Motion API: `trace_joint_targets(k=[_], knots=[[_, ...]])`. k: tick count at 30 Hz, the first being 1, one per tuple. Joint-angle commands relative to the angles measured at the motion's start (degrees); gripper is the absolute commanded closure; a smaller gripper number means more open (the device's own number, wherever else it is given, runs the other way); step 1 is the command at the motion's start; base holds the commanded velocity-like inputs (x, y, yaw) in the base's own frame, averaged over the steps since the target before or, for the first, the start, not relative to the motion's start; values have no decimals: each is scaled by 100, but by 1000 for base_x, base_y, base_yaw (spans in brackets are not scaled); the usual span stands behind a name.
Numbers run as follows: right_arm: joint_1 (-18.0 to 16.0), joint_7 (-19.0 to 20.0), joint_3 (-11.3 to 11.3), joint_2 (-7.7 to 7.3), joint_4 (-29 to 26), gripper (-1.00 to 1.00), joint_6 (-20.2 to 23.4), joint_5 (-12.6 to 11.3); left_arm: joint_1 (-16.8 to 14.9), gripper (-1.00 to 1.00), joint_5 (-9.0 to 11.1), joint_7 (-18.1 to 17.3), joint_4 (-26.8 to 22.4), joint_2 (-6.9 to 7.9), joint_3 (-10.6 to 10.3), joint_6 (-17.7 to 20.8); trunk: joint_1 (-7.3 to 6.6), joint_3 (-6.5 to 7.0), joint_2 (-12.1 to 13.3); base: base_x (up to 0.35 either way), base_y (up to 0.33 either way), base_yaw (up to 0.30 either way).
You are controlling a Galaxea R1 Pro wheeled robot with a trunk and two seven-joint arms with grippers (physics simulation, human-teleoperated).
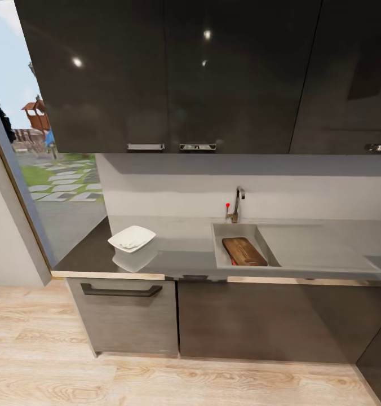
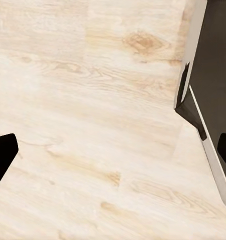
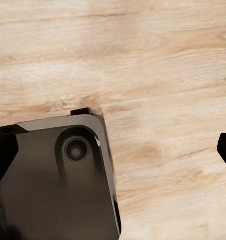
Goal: In the kitchen, take the Vidalia onion out of the sink, dice it on the chopping board with the paring knife, put the diced onion into the bowl on the countertop, then place both the paring knife and the chopping board into the sink.
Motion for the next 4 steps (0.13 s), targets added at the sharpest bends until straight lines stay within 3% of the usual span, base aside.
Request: trace_joint_targets(k=[1, 4], knots=[[-3, -20, 49, 1, -1, -100, -15, -48, 2, -100, 40, 31, -16, 3, -50, -2, 3, -11, -11, 0, 0, 0], [-3, -20, 49, 3, -1, -100, -16, -47, 2, -100, 40, 31, -14, 3, -50, -2, 3, -11, -11, 0, 0, 0]])
